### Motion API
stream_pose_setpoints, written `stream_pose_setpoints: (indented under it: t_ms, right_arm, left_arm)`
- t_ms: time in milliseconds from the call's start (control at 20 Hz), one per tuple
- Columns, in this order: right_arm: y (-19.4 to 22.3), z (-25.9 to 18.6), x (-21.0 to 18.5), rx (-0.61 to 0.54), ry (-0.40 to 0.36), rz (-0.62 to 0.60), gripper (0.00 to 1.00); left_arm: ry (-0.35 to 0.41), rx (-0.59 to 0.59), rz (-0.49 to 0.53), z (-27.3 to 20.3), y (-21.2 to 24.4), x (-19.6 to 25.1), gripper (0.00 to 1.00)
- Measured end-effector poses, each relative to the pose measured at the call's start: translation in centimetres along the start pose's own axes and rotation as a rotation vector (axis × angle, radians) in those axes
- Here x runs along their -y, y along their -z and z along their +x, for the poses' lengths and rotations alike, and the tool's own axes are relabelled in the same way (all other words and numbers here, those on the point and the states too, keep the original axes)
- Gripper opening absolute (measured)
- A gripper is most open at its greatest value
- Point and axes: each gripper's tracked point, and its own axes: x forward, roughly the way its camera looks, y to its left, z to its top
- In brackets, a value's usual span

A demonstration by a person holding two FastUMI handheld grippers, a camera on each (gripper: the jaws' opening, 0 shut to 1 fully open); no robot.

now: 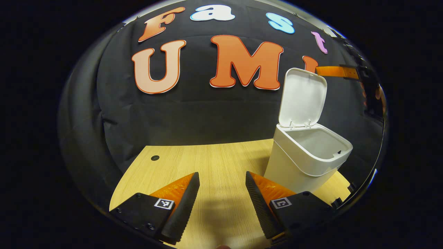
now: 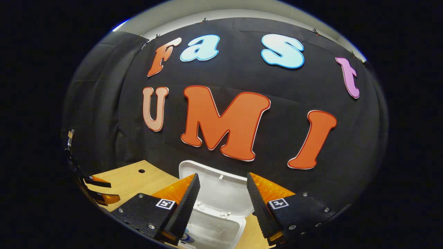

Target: Press the lid of the desktop garbage bin to open it, pick up the crumpled paper on the desktop and throw it into the bin, then pick up the pop can on the desktop and drop it into the bin, and finally close the garbage bin lid.

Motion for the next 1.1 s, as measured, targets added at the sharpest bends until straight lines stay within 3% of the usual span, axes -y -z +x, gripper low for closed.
stream_pose_setpoints:
  t_ms: [150, 350, 500, 800, 1100]
  right_arm:
    - [-1.4, 2.3, 1.9, 0.011, 0.061, -0.007, 0.83]
    - [-1.5, 4.6, 2.0, -0.008, 0.054, 0.060, 0.83]
    - [0.7, 5.6, 1.0, -0.098, 0.020, 0.118, 0.83]
    - [3.2, 3.8, -2.0, -0.187, -0.066, 0.261, 0.81]
    - [9.6, 1.1, -3.7, -0.303, -0.042, 0.287, 0.81]
  left_arm:
    - [-0.016, 0.003, -0.021, -0.5, 0.2, -0.2, 0.86]
    - [-0.025, 0.016, -0.028, -1.2, -0.1, -0.2, 0.86]
    - [-0.054, 0.014, -0.025, -1.5, 0.1, -1.2, 0.84]
    - [-0.067, -0.004, -0.022, -1.7, 0.5, -1.8, 0.86]
    - [-0.032, -0.018, -0.004, -0.8, 0.4, -1.4, 0.86]
